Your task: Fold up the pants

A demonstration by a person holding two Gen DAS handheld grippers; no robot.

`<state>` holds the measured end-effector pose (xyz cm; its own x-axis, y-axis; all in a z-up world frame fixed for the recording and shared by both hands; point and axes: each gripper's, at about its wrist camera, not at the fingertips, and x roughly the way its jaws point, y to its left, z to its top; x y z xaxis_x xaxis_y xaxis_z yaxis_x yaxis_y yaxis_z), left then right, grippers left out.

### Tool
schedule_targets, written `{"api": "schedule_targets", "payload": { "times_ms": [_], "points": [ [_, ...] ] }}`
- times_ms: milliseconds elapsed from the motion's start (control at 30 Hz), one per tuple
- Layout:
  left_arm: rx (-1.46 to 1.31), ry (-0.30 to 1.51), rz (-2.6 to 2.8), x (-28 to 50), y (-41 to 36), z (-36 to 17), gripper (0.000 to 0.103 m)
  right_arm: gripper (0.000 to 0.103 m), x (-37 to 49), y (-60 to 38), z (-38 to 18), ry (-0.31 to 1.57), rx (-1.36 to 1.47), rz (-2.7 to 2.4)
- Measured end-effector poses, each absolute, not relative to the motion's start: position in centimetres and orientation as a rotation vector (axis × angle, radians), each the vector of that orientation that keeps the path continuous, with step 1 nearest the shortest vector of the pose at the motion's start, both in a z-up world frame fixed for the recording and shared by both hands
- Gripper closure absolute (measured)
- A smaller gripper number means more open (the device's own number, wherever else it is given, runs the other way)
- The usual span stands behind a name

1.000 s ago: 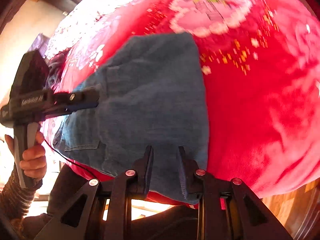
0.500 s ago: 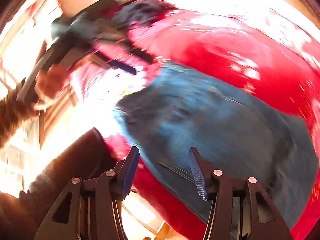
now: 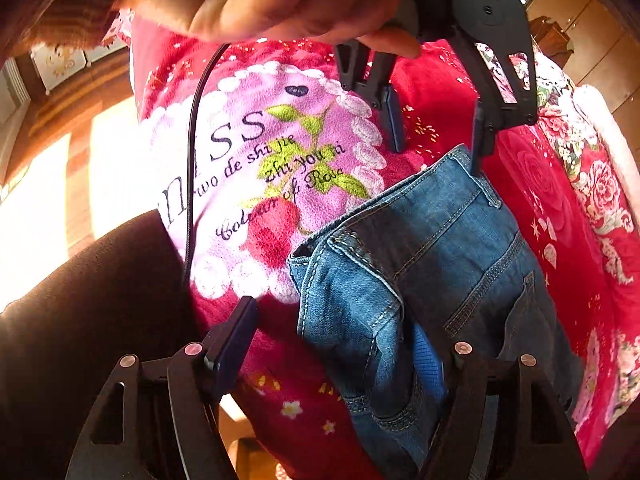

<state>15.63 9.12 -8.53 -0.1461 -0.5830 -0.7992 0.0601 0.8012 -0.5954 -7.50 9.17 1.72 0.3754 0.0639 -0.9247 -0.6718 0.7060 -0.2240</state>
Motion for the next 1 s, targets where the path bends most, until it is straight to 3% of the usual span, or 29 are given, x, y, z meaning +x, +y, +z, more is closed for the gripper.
{"api": "schedule_targets", "payload": {
  "times_ms": [67, 133, 200, 267, 400, 733, 867, 1000],
  "points": [
    [-0.441, 1.63, -0.663, 15.3, 8.0, -8.3, 0.021, 0.032, -7.7, 8.9, 1.7, 1.081, -0.652, 0.52],
    [-0.493, 1.654, -0.737, 14.8, 7.0, -8.3, 0.032, 0.056, -7.3, 8.0, 2.1, 1.078, -0.627, 0.502],
    [-0.432, 1.649, -0.725, 14.4, 6.2, -8.1, 0.072, 0.063, -6.4, 6.4, 2.9, 1.1, -0.52, 0.519],
    [-0.419, 1.64, -0.694, 14.2, 6.2, -8.0, 0.09, 0.07, -5.9, 5.3, 3.7, 1.102, -0.43, 0.515],
    [-0.461, 1.577, -0.708, 13.6, 6.4, -5.5, 0.09, 0.081, -5.9, 3.7, 6.0, 1.042, -0.367, 0.507],
    [-0.352, 1.495, -0.921, 11.6, -4.4, 1.9, 0.09, 0.083, -6.6, -8.6, 11.9, 0.971, 0.136, 0.384],
    [-0.277, 1.548, -0.987, 10.3, -12.2, 0.7, 0.09, 0.083, -8.6, -17.1, 10.8, 1.017, 0.45, 0.27],
    [-0.164, 1.674, -0.947, 7.8, -18.9, -3.5, 0.09, 0.081, -11.2, -24.2, 5.8, 1.109, 0.86, 0.165]
  ]
}}
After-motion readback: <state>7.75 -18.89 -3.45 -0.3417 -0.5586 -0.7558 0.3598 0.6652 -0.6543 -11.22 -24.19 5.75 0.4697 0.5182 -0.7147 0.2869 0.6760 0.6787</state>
